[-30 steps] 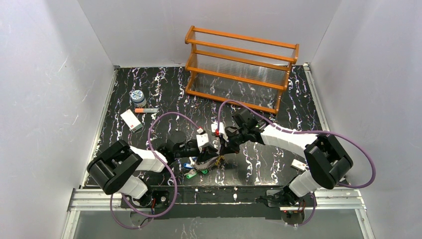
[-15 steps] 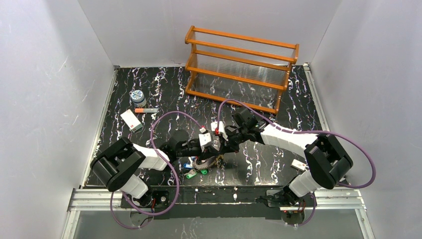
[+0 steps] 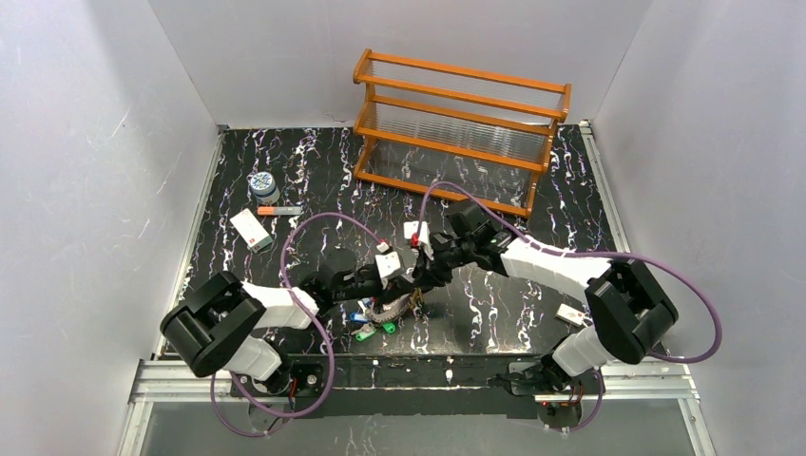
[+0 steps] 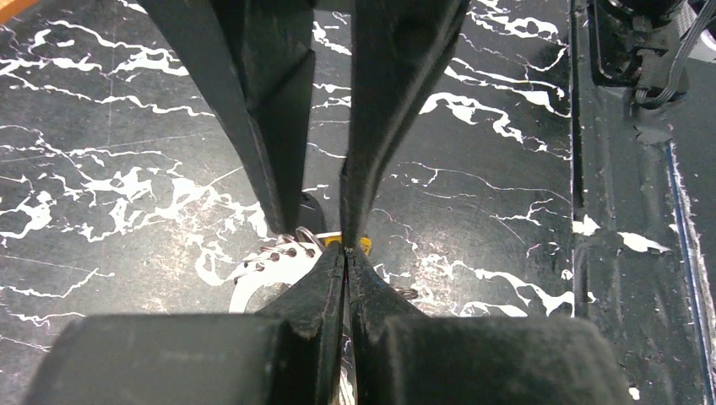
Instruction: Put the keys on the keyring
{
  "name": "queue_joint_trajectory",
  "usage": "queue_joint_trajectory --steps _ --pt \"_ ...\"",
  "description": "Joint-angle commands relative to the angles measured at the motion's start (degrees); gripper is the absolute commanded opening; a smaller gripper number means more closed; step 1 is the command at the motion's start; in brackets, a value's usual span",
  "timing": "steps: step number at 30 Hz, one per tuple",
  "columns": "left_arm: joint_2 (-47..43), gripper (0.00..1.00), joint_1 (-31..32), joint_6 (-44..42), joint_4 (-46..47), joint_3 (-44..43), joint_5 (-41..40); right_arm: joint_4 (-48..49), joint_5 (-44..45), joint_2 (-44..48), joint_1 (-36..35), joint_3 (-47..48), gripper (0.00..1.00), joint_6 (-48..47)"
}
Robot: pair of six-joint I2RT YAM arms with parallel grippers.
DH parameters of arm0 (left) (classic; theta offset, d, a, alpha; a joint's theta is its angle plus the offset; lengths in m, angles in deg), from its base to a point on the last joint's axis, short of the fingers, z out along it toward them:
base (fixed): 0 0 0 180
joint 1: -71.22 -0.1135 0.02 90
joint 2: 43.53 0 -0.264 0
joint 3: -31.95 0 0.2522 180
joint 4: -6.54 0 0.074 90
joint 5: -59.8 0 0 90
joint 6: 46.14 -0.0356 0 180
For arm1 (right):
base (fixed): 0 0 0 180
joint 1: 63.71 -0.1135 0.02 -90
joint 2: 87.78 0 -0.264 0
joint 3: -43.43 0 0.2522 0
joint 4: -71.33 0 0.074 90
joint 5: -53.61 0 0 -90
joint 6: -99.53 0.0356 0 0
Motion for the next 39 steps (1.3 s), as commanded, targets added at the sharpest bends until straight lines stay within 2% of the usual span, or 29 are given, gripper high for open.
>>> queue_joint_trajectory --steps 1,8,18,28,35,39 --pt "-4.9 0.0 0.3 -0.2 -0.1 1.5 -0.5 12.7 -4.4 5.5 2.6 -3.4 0.37 5.7" --pt "-11.5 0.0 0.3 -1.4 1.7 3.5 -0.9 28.8 -13.7 12.7 8.2 -12.0 0.39 12.1" --pt "-19.7 0.0 0.3 -3.6 4.2 4.3 0.0 35.0 -22.6 15.2 9.2 -14.7 0.4 12.5" --pt "-21.5 0.0 0.3 -2.9 4.6 3.9 1.4 35.3 -26.4 14.0 9.2 -13.6 0.4 12.0" --pt "-21.6 0.0 0.3 -2.9 4.8 3.6 1.3 32.7 -26.5 12.3 9.2 -12.8 0.22 10.0" --pt "-21.3 0.0 0.3 -2.8 5.0 3.4 1.4 32.3 -26.6 11.1 9.2 -12.6 0.22 9.6"
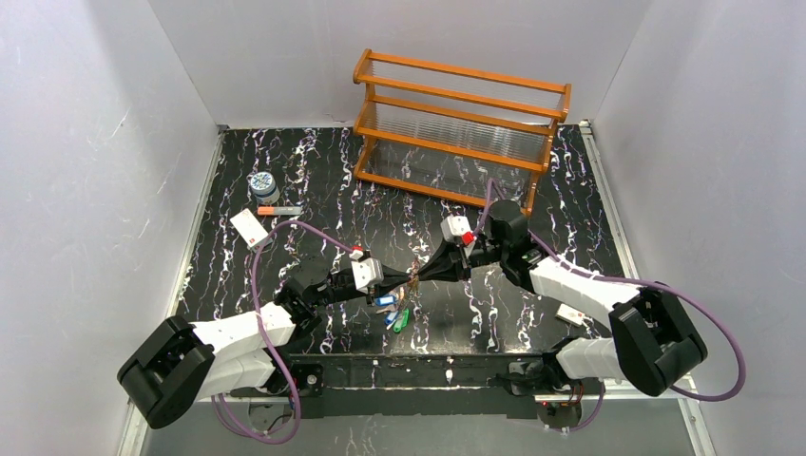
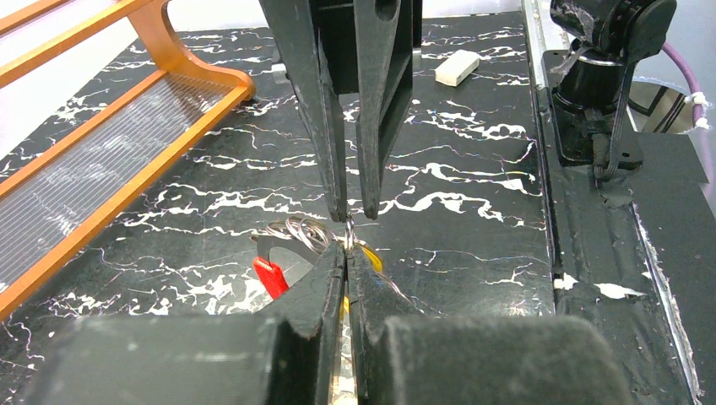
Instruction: Put the keys on the keyring
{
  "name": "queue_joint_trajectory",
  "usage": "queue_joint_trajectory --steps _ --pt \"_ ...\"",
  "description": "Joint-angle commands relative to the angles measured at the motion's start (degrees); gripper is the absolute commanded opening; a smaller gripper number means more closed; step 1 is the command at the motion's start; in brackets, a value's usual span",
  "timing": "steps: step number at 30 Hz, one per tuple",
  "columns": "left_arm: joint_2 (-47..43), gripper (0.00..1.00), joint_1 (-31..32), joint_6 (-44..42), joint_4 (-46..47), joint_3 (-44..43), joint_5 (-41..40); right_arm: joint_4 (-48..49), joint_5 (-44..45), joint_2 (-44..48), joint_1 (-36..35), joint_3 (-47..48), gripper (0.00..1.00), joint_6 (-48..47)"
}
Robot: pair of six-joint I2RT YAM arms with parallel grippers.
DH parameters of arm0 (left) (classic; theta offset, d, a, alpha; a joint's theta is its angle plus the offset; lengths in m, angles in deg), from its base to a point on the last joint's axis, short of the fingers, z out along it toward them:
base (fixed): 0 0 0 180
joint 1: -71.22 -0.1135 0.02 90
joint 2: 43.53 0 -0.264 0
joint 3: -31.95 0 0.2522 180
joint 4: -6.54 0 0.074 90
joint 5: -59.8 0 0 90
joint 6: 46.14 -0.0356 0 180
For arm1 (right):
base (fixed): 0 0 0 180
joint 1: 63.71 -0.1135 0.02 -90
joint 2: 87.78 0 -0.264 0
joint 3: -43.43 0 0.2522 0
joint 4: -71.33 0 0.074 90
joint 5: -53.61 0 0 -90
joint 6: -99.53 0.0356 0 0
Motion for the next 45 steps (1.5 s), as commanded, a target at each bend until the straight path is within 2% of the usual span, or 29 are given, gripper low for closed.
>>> queue_joint_trajectory --steps 1,4,9,16,22,25,28,31,40,45 --pt "-1.1 0.0 0.3 -0.3 3.2 -0.7 1.0 -0.2 -1.4 -1.3 0.3 1.6 0.22 -1.4" --pt "-1.1 0.0 0.3 -0.1 3.3 -0.8 0.9 -1.4 -0.7 -1.9 0.2 2.0 0.22 -2.0" --pt "-0.8 0.0 0.3 -0.1 3.3 -0.9 0.9 -5.3 0.1 -3.6 0.3 3.8 0.01 -3.8" --pt "-0.6 0.0 0.3 0.1 4.0 -0.9 0.4 -8.9 -0.6 -6.3 0.1 4.9 0.01 -4.7" --pt "0.3 0.0 0.3 0.3 4.9 -1.1 0.4 -13.7 3.3 -7.4 -0.5 6.5 0.01 -6.4" --pt "0.7 0.0 0.3 0.3 5.3 -1.1 0.4 -13.2 4.1 -6.4 -0.8 6.6 0.01 -6.4" --pt "0.9 0.0 0.3 0.4 5.4 -0.9 0.3 -10.6 5.5 -3.8 -0.8 5.2 0.2 -5.8" --pt "0.8 0.0 0.3 0.6 5.4 -0.8 0.3 -7.0 5.8 -1.0 -0.8 3.1 0.32 -4.9" --pt "1.1 0.0 0.4 0.4 5.7 -0.9 0.1 -4.5 1.7 0.0 -0.8 3.0 0.4 -3.8" --pt "1.4 0.0 0.3 0.6 5.9 -1.1 0.3 -4.4 -0.4 -1.5 -1.1 3.9 0.4 -3.5"
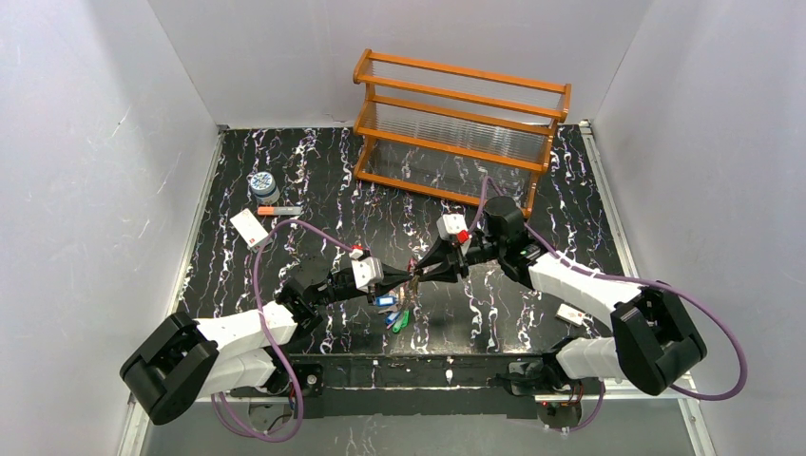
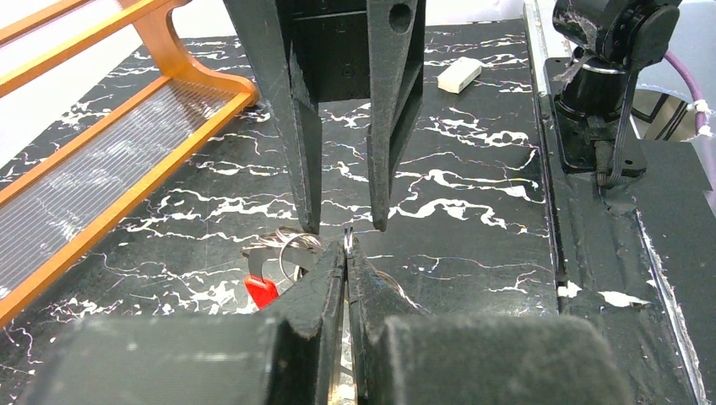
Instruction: Put the keys on the keyring
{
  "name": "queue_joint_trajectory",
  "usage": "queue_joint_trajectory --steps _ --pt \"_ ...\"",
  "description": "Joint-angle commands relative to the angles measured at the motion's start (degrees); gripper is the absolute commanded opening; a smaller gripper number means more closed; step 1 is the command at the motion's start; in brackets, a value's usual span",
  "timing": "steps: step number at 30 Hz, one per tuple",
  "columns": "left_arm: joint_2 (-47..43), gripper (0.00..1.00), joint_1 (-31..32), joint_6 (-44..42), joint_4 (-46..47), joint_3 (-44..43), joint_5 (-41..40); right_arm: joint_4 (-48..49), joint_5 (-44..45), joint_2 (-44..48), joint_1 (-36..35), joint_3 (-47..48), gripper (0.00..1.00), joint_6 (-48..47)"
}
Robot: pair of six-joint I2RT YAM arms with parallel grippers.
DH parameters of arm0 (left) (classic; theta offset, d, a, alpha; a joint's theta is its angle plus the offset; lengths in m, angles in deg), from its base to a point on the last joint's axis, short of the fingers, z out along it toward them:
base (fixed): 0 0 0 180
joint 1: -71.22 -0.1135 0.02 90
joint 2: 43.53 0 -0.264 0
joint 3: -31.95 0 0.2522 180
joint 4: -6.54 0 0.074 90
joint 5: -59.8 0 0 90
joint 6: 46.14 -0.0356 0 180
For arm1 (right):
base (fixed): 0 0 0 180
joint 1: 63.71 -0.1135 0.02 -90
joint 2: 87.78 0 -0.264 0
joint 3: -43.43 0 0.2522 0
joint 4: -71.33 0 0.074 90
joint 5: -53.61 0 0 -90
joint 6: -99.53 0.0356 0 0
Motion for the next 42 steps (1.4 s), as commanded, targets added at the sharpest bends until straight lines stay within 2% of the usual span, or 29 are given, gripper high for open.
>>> queue_joint_trajectory --steps 1,12,14,18,19,23,24,27,29,35,42 --pt "0.0 0.0 0.3 0.0 3.4 -1.1 0.5 2.6 -3.1 -1.2 -0.6 1.0 0.4 0.7" --pt "-0.2 0.0 0.3 0.2 3.5 -1.1 0.3 6.4 -2.6 -3.1 -2.1 1.2 0.31 3.3" --pt "-0.3 0.0 0.3 0.2 3.6 -1.0 0.1 7.0 -2.3 -3.2 -2.2 1.2 0.26 3.9" --pt "-0.2 0.0 0.3 0.4 3.6 -1.1 0.2 6.6 -1.9 -3.5 -2.2 1.6 0.04 4.2" --pt "-0.1 0.0 0.4 0.4 3.5 -1.1 0.3 6.3 -1.8 -3.6 -2.2 1.8 0.01 4.1" --pt "0.0 0.0 0.3 0.2 3.5 -1.1 -0.4 2.6 0.5 -3.3 -2.2 2.2 0.01 2.2" --pt "-0.1 0.03 0.3 0.2 3.4 -1.0 -1.2 0.5 1.7 -3.2 -2.2 2.5 0.01 1.3" --pt "-1.3 0.24 0.3 -0.7 1.2 -0.4 -4.8 -7.5 5.8 -3.5 -2.2 4.5 0.01 -2.8" --pt "-2.5 0.31 0.3 -1.9 -2.0 -0.6 -6.5 -13.7 8.7 -4.1 -2.3 6.1 0.01 -6.0" --pt "-4.7 0.39 0.3 -6.4 -12.4 -2.7 -8.0 -27.1 15.5 -6.9 -3.6 9.1 0.01 -13.8" --pt "-1.4 0.39 0.3 -9.3 -21.0 -6.5 -3.9 -34.1 24.0 -11.3 -6.8 12.3 0.01 -15.3"
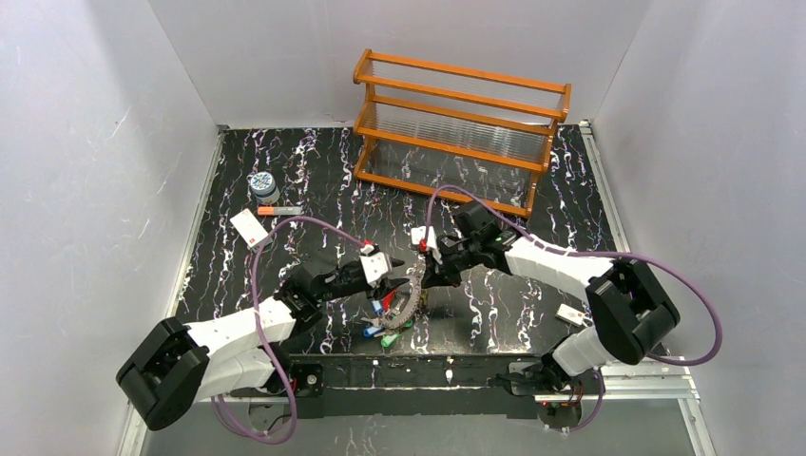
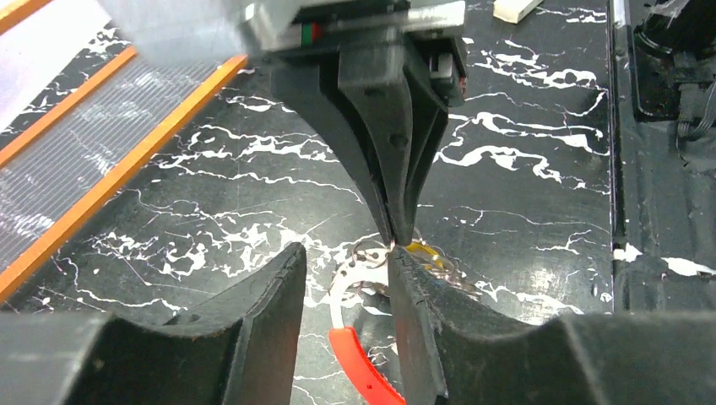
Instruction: Put the keys on the keyring
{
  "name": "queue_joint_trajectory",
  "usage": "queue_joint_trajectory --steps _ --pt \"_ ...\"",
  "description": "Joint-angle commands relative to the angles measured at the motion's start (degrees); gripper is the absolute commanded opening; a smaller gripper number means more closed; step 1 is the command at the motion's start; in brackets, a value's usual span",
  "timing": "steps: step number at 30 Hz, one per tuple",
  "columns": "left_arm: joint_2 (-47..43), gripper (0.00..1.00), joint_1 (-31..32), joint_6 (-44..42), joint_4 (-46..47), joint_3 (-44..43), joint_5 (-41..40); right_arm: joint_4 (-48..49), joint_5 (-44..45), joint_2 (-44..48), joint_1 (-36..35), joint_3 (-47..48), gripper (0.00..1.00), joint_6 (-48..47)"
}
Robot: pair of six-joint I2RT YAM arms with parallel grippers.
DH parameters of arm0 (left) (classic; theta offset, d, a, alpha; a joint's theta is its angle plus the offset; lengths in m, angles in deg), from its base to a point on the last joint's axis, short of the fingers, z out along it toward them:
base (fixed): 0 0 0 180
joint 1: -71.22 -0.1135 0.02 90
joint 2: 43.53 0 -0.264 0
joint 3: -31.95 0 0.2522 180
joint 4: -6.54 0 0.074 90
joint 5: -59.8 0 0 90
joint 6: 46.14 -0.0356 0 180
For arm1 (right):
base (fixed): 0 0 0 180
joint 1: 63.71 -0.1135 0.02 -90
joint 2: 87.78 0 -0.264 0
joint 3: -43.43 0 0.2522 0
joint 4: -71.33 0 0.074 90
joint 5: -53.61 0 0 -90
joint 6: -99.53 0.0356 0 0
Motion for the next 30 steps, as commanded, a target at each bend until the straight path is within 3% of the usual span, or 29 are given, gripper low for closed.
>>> queue_joint_trajectory --steps 1,6,16,24,28,30 --pt "2.2 0.39 0.3 -2.7 -5.9 -3.4 3.2 -8.1 7.8 -2.9 -3.0 4.1 0.01 -3.2" --pt "6.4 0.36 0.3 -2.7 -5.9 -4.9 6.7 -11.0 9.4 -5.7 -5.1 6.6 0.01 -3.7" --pt "11.6 0.31 0.4 -2.5 -6.0 -5.0 9.9 -3.1 1.9 -3.3 -5.2 5.8 0.01 0.3" --pt "13.2 0.2 0.4 -3.1 -6.0 -5.1 9.4 0.3 -1.6 -3.0 -5.3 5.1 0.01 3.1" --pt "13.8 0.02 0.4 -3.2 -6.0 -5.4 9.0 0.3 -1.2 -2.9 -5.3 5.1 0.01 3.1" --pt "13.5 0.0 0.4 -3.1 -6.1 -5.4 8.4 -0.1 -0.9 -2.9 -5.3 5.2 0.01 2.8"
